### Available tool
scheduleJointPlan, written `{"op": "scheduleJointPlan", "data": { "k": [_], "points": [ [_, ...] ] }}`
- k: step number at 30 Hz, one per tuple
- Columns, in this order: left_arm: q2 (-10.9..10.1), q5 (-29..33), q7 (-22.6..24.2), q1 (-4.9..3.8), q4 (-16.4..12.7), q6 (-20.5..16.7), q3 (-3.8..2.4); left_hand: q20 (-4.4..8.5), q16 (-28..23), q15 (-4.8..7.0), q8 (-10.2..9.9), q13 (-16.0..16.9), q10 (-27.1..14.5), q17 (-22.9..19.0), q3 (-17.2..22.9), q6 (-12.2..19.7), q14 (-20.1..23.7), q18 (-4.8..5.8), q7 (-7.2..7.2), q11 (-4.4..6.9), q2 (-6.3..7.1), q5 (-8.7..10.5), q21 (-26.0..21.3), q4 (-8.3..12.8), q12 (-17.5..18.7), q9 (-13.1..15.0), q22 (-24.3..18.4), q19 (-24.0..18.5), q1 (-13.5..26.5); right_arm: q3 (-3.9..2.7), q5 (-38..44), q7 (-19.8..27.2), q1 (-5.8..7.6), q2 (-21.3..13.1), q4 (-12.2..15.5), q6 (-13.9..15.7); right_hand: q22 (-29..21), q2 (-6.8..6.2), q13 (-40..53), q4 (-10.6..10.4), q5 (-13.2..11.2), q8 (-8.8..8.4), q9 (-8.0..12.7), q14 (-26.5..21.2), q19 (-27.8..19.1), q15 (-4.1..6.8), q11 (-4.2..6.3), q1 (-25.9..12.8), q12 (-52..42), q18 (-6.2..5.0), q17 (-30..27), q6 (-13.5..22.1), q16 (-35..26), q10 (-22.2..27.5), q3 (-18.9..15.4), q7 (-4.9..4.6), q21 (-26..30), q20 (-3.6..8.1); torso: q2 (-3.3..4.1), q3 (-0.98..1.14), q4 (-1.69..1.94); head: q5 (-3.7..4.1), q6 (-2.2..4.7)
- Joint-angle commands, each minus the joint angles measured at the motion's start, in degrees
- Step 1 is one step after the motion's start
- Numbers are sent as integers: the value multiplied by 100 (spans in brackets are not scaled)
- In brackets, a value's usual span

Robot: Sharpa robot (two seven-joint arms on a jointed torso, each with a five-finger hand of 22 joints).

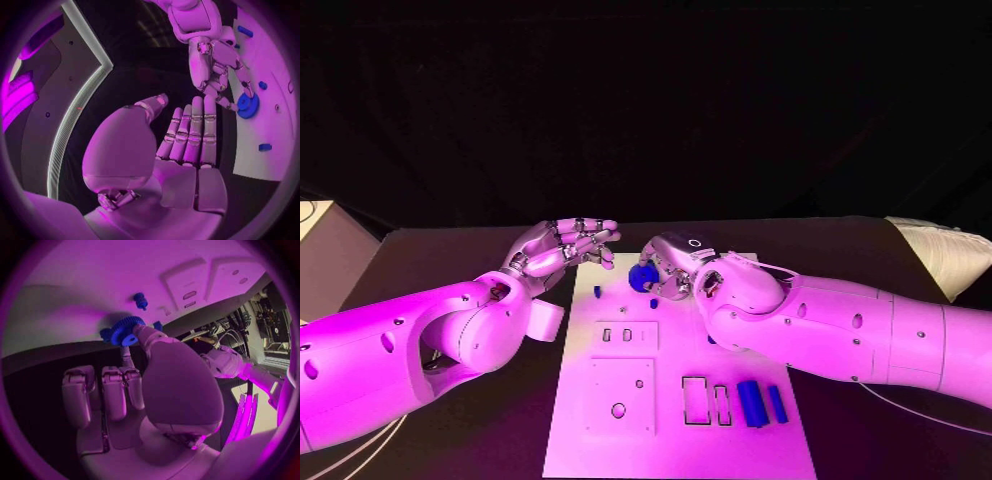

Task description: Assemble the parts on the task board

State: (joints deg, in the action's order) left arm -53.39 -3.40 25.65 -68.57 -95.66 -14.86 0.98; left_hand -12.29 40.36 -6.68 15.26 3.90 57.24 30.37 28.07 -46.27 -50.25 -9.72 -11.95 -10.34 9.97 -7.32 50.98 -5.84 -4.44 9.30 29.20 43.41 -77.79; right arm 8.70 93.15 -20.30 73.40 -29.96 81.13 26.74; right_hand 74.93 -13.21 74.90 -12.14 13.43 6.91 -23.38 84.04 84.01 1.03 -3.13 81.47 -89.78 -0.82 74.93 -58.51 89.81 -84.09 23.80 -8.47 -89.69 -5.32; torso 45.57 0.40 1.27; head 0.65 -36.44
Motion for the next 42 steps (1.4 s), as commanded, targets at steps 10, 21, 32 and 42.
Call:
{"op": "scheduleJointPlan", "data": {
  "k": [10,21,32,42],
  "points": [
    [8,-34,33,-3,-2,135,-3,-10,18,-14,-37,-2,-29,-5,15,40,42,-72,-157,4,-54,20,28,25,27,-8,9,-36,8,3,106,-118,-24,34,-90,-134,1483,10,1510,1,-5,19,-37,593,582,10,8,-93,-22,75,1496,-88,16,-591,30,78,-10,39,-2,-9,5,-4,-20],
    [41,-34,35,-2,24,146,-3,-10,18,-14,-37,-2,-29,-5,15,40,42,-72,-157,4,-54,20,28,25,27,-8,9,-36,8,6,-43,-14,-40,65,-105,-179,1426,-86,1510,-69,-281,-210,58,588,543,-102,-113,-441,-22,58,1473,274,10,-591,-98,-56,41,-57,-3,-11,9,-6,-43],
    [26,-34,35,-2,20,142,-3,-10,18,-14,-37,-2,-29,-5,15,40,42,-72,-157,4,-54,20,28,25,27,-8,9,-36,8,18,-102,-28,-58,38,-137,-301,1397,-73,1510,-115,-292,-218,65,583,523,-118,-119,-539,-22,49,1452,272,3,-591,-176,-58,69,-79,-2,-3,-1,-19,-58],
    [27,-34,36,-2,24,139,-3,-14,59,-14,-30,3,-27,-21,19,39,58,-74,-158,4,-71,21,65,32,15,-7,22,-60,19,20,-161,3,-64,25,-150,-201,1365,-53,1475,-142,-297,-245,81,576,501,-123,-124,-589,16,39,1423,314,-6,-559,-232,-66,99,-89,-1,2,2,-9,-52]
  ]
}}
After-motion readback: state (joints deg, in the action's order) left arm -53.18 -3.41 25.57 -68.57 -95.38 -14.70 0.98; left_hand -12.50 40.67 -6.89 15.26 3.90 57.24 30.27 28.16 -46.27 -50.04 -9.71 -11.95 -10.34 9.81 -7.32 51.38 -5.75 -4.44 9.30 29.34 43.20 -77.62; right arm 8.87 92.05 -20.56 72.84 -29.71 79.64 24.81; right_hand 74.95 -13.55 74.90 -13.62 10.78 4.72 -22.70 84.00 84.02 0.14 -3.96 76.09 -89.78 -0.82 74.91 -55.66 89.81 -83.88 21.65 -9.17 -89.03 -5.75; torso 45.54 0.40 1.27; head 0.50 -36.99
